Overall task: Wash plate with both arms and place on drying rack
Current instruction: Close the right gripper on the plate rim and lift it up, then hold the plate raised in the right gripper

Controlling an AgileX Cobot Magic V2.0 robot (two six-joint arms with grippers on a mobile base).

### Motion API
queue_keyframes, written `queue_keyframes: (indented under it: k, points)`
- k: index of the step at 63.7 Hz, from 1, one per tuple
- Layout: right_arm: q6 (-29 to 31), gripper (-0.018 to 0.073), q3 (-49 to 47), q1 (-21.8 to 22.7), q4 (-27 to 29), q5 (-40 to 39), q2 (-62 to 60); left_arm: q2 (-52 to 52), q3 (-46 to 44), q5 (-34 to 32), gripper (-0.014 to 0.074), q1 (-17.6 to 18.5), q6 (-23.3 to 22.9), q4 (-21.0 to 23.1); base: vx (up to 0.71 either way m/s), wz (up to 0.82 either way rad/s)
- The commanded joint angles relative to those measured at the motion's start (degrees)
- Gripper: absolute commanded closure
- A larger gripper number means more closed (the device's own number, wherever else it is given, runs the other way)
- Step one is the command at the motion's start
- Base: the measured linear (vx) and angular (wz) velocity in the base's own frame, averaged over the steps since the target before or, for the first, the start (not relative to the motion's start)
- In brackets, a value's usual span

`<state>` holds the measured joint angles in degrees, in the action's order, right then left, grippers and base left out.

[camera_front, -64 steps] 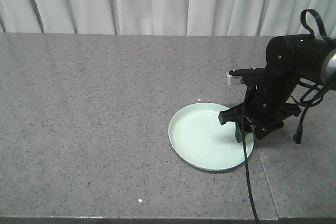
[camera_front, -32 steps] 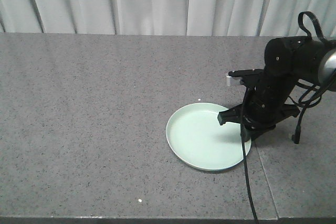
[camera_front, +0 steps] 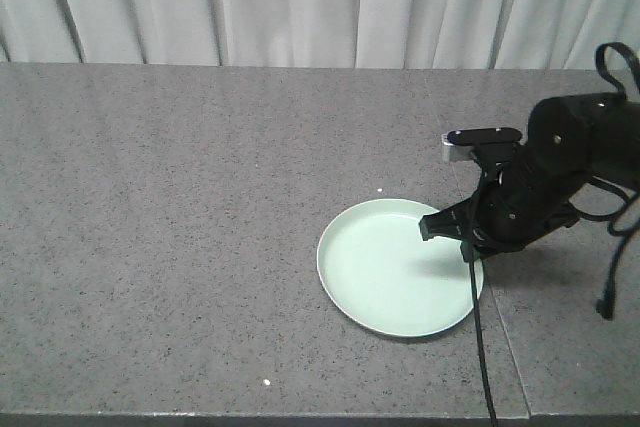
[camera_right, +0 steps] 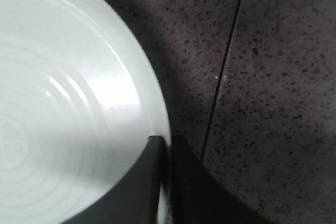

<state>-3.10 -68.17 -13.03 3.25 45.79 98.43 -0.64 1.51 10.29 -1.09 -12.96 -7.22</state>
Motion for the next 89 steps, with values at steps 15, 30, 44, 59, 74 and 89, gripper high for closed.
queue_keyframes:
  k: [15,30,44,59,74,89]
  points:
    - [1.5,0.0566,13.8,0.3,0.5,-22.4,-22.0,-0.9,0.9,-4.1,0.0602,0.0,-0.4,0.0,0.00,0.00]
    - [5.4,0.0566,18.8,0.3,0.5,-27.6,-33.6,-0.9,0.9,-4.1,0.0602,0.0,-0.4,0.0,0.00,0.00]
    - [6.5,0.0566,27.3,0.3,0.5,-35.6,-43.4,-0.9,0.9,-4.1,0.0602,0.0,-0.4,0.0,0.00,0.00]
    - [6.5,0.0566,31.9,0.3,0.2,-39.3,-50.2,-0.9,0.9,-4.1,0.0602,0.0,-0.4,0.0,0.00,0.00]
    - [6.5,0.0566,32.3,0.3,-0.3,-38.8,-50.9,-0.9,0.9,-4.1,0.0602,0.0,-0.4,0.0,0.00,0.00]
    - [6.5,0.0566,32.3,0.3,-0.3,-38.8,-50.7,-0.9,0.9,-4.1,0.0602,0.0,-0.4,0.0,0.00,0.00]
